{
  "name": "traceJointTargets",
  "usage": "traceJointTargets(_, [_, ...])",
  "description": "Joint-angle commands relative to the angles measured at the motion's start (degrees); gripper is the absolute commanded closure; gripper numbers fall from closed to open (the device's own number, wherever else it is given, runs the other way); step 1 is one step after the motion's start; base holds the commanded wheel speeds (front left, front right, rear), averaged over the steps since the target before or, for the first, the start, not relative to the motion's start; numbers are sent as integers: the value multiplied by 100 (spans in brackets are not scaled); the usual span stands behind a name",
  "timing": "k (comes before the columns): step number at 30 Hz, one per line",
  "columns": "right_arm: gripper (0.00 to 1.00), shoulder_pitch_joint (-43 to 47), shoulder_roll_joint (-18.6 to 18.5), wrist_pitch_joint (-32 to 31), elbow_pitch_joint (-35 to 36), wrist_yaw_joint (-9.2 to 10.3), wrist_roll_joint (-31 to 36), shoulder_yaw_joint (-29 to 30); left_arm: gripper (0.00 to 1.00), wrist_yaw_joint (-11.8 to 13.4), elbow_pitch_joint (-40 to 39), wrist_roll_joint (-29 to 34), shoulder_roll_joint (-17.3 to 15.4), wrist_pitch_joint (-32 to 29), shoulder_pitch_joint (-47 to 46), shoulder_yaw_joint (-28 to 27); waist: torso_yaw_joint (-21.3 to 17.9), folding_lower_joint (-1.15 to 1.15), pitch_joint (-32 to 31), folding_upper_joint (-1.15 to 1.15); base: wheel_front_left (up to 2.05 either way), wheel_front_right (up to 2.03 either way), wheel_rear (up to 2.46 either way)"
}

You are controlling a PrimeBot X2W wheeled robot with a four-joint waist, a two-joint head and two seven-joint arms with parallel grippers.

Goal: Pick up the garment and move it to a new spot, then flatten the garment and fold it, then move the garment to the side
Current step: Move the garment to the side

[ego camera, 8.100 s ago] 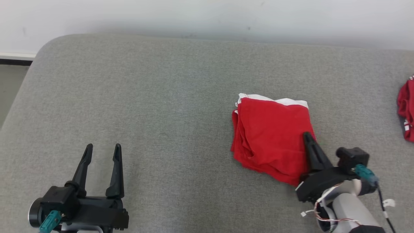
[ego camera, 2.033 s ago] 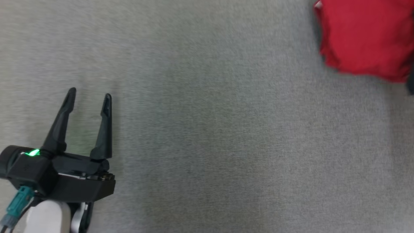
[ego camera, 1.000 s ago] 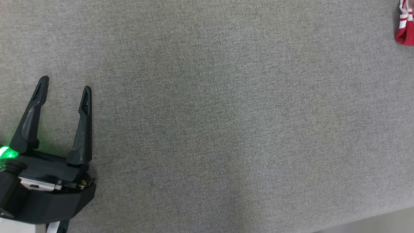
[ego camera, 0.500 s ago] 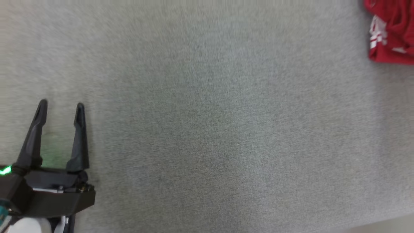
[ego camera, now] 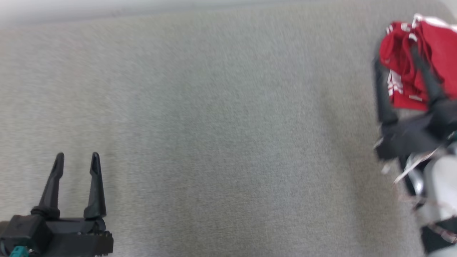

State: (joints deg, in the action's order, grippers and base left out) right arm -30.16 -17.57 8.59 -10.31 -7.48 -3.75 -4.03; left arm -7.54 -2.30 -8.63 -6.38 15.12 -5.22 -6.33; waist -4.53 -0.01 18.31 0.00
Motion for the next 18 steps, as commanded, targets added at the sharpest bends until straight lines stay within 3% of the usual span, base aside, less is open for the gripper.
traceJointTargets(1, [0, 329, 132, 67, 37, 3, 26, -1, 0, 17, 77, 79, 37, -1, 115, -1, 405, 1, -581, 0, 0, 0, 0])
traceJointTargets(18, [0, 2478, 1095, 469, 416, 3, -110, 176, 0, 15, 635, 89, 174, -1, 407, 142, 802, 1, -1344, 0, 0, 0, 0])
